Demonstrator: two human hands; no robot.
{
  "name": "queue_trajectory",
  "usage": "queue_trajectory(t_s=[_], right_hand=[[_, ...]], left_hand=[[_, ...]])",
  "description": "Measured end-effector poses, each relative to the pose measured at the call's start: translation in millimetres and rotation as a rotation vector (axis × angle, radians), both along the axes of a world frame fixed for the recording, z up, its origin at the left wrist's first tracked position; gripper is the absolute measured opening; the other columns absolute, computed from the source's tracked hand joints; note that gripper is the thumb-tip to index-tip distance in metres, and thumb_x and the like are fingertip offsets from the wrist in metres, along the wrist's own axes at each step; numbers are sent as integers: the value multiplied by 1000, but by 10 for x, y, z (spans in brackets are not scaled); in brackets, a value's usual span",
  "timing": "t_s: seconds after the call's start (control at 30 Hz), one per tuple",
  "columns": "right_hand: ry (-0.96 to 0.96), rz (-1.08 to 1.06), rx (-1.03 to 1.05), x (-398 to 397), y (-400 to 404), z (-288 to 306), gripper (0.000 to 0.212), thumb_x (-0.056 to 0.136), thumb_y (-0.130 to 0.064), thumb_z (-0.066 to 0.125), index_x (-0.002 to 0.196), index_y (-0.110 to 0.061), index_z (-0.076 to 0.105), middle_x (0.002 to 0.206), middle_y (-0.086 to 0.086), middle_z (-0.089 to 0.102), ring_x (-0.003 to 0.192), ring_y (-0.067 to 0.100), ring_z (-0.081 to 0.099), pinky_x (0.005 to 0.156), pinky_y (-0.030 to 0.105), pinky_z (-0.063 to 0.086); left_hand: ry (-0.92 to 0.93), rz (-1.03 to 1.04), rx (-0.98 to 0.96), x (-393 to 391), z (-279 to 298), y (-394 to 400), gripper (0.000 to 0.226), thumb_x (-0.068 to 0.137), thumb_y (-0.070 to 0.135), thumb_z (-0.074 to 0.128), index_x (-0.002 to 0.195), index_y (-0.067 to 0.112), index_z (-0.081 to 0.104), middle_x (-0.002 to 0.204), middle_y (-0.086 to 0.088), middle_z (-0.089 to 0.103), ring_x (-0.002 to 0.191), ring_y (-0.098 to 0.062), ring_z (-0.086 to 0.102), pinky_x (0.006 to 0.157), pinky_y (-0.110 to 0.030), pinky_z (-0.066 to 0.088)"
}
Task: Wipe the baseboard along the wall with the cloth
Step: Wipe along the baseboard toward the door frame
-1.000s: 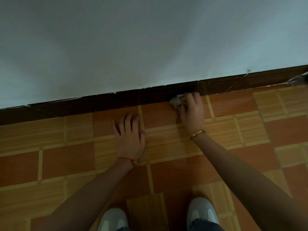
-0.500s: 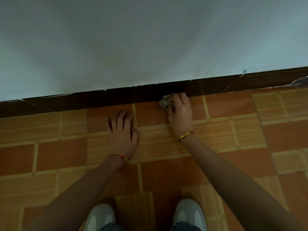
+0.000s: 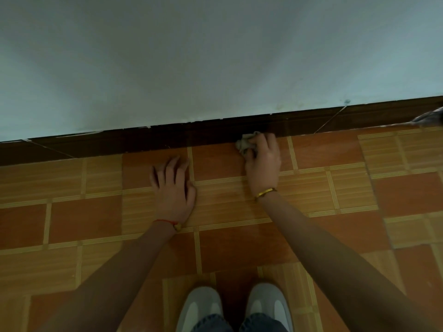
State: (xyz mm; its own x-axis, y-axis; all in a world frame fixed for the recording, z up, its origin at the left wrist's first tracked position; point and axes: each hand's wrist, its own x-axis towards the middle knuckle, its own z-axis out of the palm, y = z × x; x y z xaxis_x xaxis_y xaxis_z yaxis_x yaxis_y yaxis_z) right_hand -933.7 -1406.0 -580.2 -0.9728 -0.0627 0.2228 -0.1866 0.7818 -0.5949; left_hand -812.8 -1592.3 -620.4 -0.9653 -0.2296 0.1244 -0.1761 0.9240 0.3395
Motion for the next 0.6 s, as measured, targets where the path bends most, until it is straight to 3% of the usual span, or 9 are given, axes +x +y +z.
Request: queue_trajectory(t_s=[0.17, 0.27, 0.33, 0.47, 0.6], right_hand=[[20, 53, -80, 11, -42, 17, 27, 74, 10, 66, 97, -4, 60, 107, 10, 55, 96, 24, 54, 79, 28, 49], [82, -135, -217, -50, 86, 149, 23, 76, 8, 66, 95, -5, 60, 106, 9, 54, 92, 15, 53, 75, 6, 39], [152, -267, -295, -78, 168, 250, 22, 78, 7, 65, 97, -3, 61, 106, 10, 55, 90, 9, 51, 74, 0, 36], [223, -318, -368, -75, 137, 387, 20, 79, 6, 63, 97, -4, 62, 105, 11, 56, 90, 4, 49, 75, 3, 39], [205, -5, -359, 63, -289, 488, 21, 77, 5, 68, 96, -4, 63, 105, 9, 57, 95, 13, 56, 79, 14, 48]], left_hand=[[-3, -3, -6, 5, -5, -10, 50, 93, 27, 41, 139, 10, 52, 145, -13, 47, 137, -35, 38, 116, -67, 19], [-10, -6, 1, 18, 2, -6, 51, 93, 27, 41, 140, 10, 51, 146, -13, 46, 138, -35, 38, 116, -67, 19], [-13, -5, 4, 16, -2, -10, 51, 94, 27, 40, 140, 10, 52, 146, -13, 46, 138, -36, 39, 117, -66, 18], [4, -7, -10, 5, -20, -8, 50, 93, 27, 41, 138, 9, 53, 145, -14, 48, 136, -37, 40, 117, -66, 18], [14, -10, -6, 10, -14, -10, 50, 93, 27, 41, 138, 9, 53, 145, -15, 47, 136, -36, 38, 116, -67, 19]])
